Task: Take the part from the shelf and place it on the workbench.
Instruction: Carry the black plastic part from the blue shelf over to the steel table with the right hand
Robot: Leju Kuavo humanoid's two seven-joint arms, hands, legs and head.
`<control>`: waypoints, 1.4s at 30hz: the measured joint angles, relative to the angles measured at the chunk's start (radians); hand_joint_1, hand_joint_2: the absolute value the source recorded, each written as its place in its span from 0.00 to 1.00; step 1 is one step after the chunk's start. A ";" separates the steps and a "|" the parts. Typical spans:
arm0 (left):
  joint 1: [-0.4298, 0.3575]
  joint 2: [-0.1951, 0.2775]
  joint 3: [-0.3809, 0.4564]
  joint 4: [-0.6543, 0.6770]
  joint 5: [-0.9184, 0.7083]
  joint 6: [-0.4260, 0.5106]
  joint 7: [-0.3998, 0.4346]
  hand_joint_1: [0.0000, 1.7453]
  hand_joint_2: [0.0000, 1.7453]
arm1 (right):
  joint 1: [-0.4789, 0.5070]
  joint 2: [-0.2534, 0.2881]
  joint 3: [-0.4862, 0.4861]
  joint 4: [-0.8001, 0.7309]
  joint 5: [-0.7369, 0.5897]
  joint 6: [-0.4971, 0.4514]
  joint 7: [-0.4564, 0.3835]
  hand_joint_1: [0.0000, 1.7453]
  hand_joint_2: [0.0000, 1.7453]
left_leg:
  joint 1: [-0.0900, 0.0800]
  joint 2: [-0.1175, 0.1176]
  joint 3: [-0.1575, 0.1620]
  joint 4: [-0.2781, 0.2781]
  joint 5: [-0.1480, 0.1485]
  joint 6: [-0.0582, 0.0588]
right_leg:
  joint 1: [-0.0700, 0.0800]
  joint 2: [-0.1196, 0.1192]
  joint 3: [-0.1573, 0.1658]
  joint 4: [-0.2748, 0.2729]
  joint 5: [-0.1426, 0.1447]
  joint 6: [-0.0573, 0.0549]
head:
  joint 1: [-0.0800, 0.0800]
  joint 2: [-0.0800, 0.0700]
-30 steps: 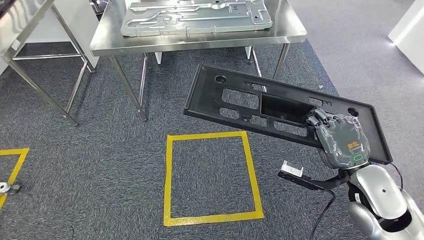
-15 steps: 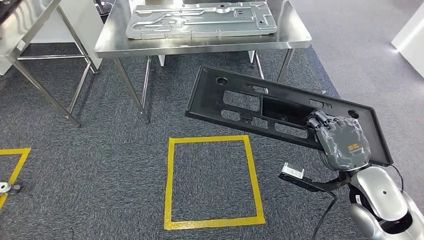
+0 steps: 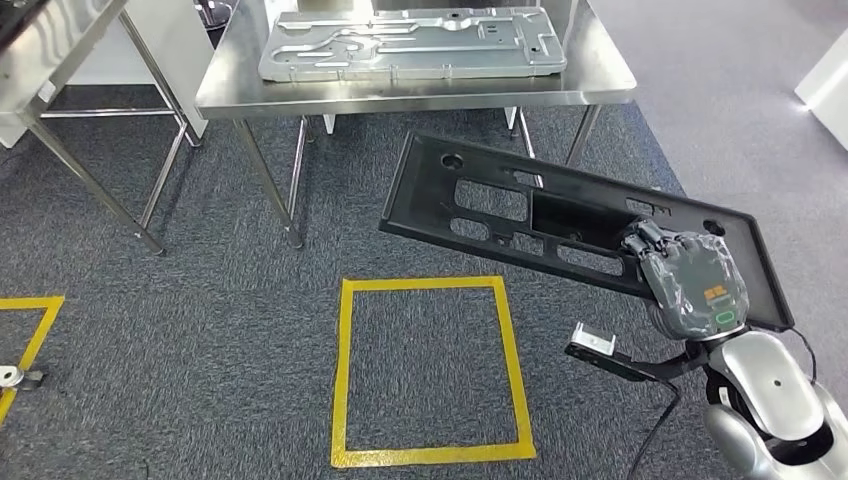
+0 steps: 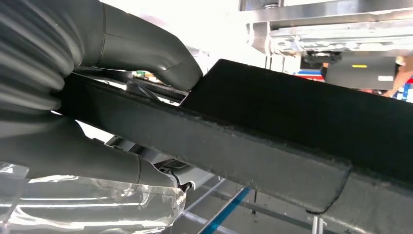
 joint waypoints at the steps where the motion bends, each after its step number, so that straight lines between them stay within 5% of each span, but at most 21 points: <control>1: 0.000 0.000 0.000 0.000 0.000 0.000 0.000 0.00 1.00 | 0.000 0.000 -0.001 0.000 -0.001 0.000 -0.001 1.00 1.00 | 0.000 0.000 0.002 -0.001 -0.004 -0.005 | -0.002 0.000 0.003 0.000 -0.002 -0.006 | 0.000 0.000; 4: -0.001 -0.001 0.000 0.000 0.000 0.000 0.001 0.00 1.00 | -0.002 -0.001 -0.002 0.001 -0.003 0.000 -0.004 1.00 1.00 | 0.004 0.006 -0.018 0.064 -0.039 -0.023 | -0.009 -0.002 0.024 -0.009 -0.011 -0.023 | 0.000 0.000; 6: 0.000 -0.001 0.000 0.000 0.000 0.000 0.002 0.00 1.00 | -0.002 -0.001 -0.002 0.001 -0.004 0.000 -0.005 1.00 1.00 | 0.010 0.010 -0.090 0.196 -0.087 -0.035 | -0.009 -0.004 0.039 -0.010 -0.024 -0.028 | 0.000 0.000; 8: 0.002 -0.001 0.000 0.000 0.000 0.000 0.002 0.00 1.00 | -0.002 -0.001 -0.002 0.001 -0.004 0.000 -0.006 1.00 1.00 | 0.015 0.012 -0.157 0.290 -0.096 -0.040 | -0.009 -0.005 0.056 -0.009 -0.038 -0.028 | 0.000 0.000; 10: 0.004 -0.001 0.000 0.000 0.000 -0.001 0.003 0.00 1.00 | -0.001 -0.001 -0.002 0.001 -0.004 0.000 -0.006 1.00 1.00 | 0.017 0.012 -0.157 0.236 -0.025 -0.036 | -0.009 -0.004 0.079 -0.010 -0.055 -0.025 | 0.000 0.000; 12: 0.005 0.000 0.000 0.000 0.000 0.000 0.003 0.00 1.00 | -0.003 -0.001 -0.002 0.002 -0.004 -0.001 -0.006 1.00 1.00 | 0.012 0.013 -0.111 0.106 0.055 -0.023 | -0.009 -0.005 0.103 -0.013 -0.073 -0.019 | 0.000 0.000; 13: 0.004 0.000 0.000 0.000 0.000 0.000 0.003 0.00 1.00 | -0.003 0.000 -0.002 0.002 -0.004 -0.001 -0.006 1.00 1.00 | 0.008 0.014 -0.089 0.057 0.071 -0.016 | -0.009 -0.004 0.111 -0.017 -0.080 -0.014 | 0.000 0.000; 18: 0.004 0.002 0.000 0.000 0.000 0.000 0.002 0.00 1.00 | -0.004 -0.001 -0.003 0.003 -0.005 -0.002 -0.006 1.00 1.00 | 0.002 0.012 -0.031 -0.016 0.053 0.016 | -0.012 -0.004 0.131 -0.003 -0.073 0.016 | 0.000 0.000; 20: 0.003 0.002 0.000 0.000 0.000 0.000 0.002 0.00 1.00 | -0.008 -0.001 -0.004 0.003 -0.006 -0.002 -0.006 1.00 1.00 | 0.005 0.010 -0.002 -0.031 0.049 0.025 | -0.012 -0.002 0.083 0.083 -0.099 0.017 | 0.000 0.000; 23: 0.003 0.001 0.000 0.000 0.000 0.000 0.002 0.00 1.00 | -0.009 -0.001 -0.006 0.006 -0.007 -0.001 -0.007 1.00 1.00 | 0.005 0.007 0.020 -0.033 0.030 0.031 | -0.010 -0.001 -0.040 0.221 -0.156 0.023 | 0.000 0.000; 25: 0.004 0.001 0.000 0.000 0.000 0.000 0.002 0.00 1.00 | -0.008 -0.001 -0.007 0.009 -0.008 -0.001 -0.008 1.00 1.00 | 0.005 0.004 0.043 -0.033 0.012 0.028 | -0.011 -0.001 -0.067 0.188 -0.122 0.025 | 0.000 0.000; 27: 0.005 0.000 0.000 0.000 0.000 -0.001 0.002 0.00 1.00 | -0.008 -0.001 -0.010 0.010 -0.010 0.001 -0.009 1.00 1.00 | 0.005 0.003 0.069 -0.031 -0.010 0.021 | -0.012 -0.001 -0.048 0.075 -0.020 0.024 | 0.000 0.000; 29: 0.003 -0.001 0.000 0.000 0.000 -0.001 0.002 0.00 1.00 | -0.008 -0.002 -0.012 0.011 -0.012 0.005 -0.009 1.00 1.00 | 0.002 0.000 0.081 -0.027 -0.030 0.008 | -0.008 -0.003 -0.032 0.004 0.033 0.016 | 0.001 0.000; 32: 0.002 0.000 0.000 0.000 0.000 -0.002 0.002 0.00 1.00 | -0.005 -0.007 -0.019 0.012 -0.019 0.009 -0.008 1.00 1.00 | 0.001 0.001 0.091 -0.015 -0.046 -0.009 | -0.007 -0.001 -0.019 -0.006 0.032 -0.004 | 0.001 0.000; 34: 0.001 -0.001 0.000 0.000 0.000 -0.004 0.002 0.00 1.00 | -0.008 -0.011 -0.025 0.011 -0.023 0.012 -0.008 1.00 1.00 | 0.003 0.004 0.073 0.037 -0.059 -0.019 | -0.011 -0.001 -0.004 -0.009 0.024 -0.016 | 0.001 0.000; 37: 0.001 0.000 0.000 0.000 0.000 -0.012 0.003 0.00 1.00 | -0.017 -0.015 -0.027 0.011 -0.019 0.028 -0.008 1.00 1.00 | 0.013 0.009 -0.043 0.220 -0.126 -0.036 | -0.011 -0.001 0.014 -0.010 0.007 -0.024 | 0.001 0.000; 39: 0.004 0.006 0.000 0.000 0.000 -0.025 0.008 0.00 1.00 | -0.028 -0.012 -0.017 0.015 0.007 0.046 -0.004 1.00 1.00 | 0.017 0.011 -0.100 0.269 -0.143 -0.042 | -0.012 0.000 0.029 -0.010 -0.007 -0.023 | 0.001 0.000; 40: 0.005 0.010 0.000 0.000 0.000 -0.031 0.011 0.00 1.00 | -0.037 -0.009 -0.007 0.019 0.024 0.054 0.001 1.00 1.00 | 0.018 0.011 -0.105 0.243 -0.120 -0.042 | -0.012 0.000 0.040 -0.010 -0.015 -0.021 | 0.001 0.000; 42: 0.006 0.022 0.001 0.000 0.000 -0.041 0.017 0.00 1.00 | -0.058 -0.004 0.014 0.026 0.048 0.065 0.013 1.00 1.00 | 0.017 0.013 -0.079 0.120 -0.022 -0.034 | -0.012 0.001 0.063 -0.011 -0.031 -0.016 | 0.001 0.000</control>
